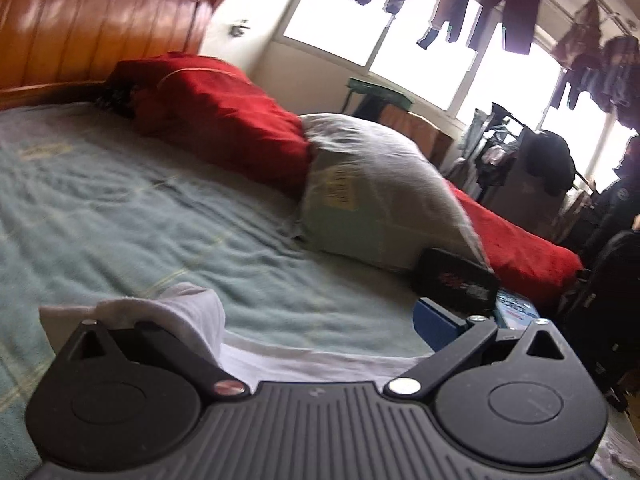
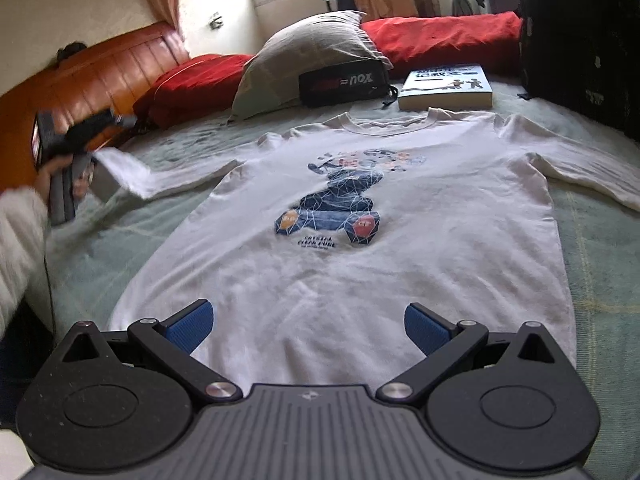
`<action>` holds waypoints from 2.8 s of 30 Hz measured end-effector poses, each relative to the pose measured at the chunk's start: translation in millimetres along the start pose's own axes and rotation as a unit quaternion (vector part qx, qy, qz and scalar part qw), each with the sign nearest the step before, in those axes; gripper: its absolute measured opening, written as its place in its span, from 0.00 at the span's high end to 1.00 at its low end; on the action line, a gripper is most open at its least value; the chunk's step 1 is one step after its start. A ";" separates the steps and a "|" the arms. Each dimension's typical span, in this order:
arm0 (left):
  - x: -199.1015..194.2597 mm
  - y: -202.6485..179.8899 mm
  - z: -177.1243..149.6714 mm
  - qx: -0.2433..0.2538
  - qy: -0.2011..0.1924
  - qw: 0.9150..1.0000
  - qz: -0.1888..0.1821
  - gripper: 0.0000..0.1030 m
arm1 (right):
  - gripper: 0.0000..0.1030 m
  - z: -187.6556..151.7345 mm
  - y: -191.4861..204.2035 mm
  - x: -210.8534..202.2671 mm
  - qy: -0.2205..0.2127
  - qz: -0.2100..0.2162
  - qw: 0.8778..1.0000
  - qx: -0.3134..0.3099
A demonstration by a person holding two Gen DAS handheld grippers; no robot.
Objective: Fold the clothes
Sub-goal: 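Close the left gripper on the sleeve cuff, then lift the cuff with the left gripper and carry it toward the collar, then lower the held cuff onto the sweatshirt body near the collar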
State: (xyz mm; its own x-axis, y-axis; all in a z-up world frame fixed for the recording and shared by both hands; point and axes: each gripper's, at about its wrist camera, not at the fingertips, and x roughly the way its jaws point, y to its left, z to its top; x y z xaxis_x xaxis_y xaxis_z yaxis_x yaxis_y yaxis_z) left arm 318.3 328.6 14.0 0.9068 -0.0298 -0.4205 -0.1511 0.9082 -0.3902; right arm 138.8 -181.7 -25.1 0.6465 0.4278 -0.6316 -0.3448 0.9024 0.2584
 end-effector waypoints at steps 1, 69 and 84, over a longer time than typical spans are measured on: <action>-0.6 -7.6 1.7 0.005 0.003 1.000 -0.003 0.01 | 0.00 -1.4 0.2 -2.4 -0.001 0.000 1.000 -0.005; 111.9 -445.3 -65.7 0.179 0.146 0.966 -0.118 0.01 | 0.00 -42.9 -97.1 -59.8 -0.042 0.055 0.997 0.033; 139.5 -453.9 -129.2 0.203 0.199 0.951 -0.124 0.01 | 0.00 -44.8 -103.9 -55.4 -0.037 0.064 0.996 0.043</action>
State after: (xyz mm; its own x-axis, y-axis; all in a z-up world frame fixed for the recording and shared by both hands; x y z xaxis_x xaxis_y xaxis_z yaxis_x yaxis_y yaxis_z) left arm 462.6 -141.8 26.7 0.6614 -0.3465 -0.6652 0.2858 0.9364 -0.2036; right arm 108.3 -301.4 -49.7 0.6506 0.5387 -0.5353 -0.3696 0.8403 0.3966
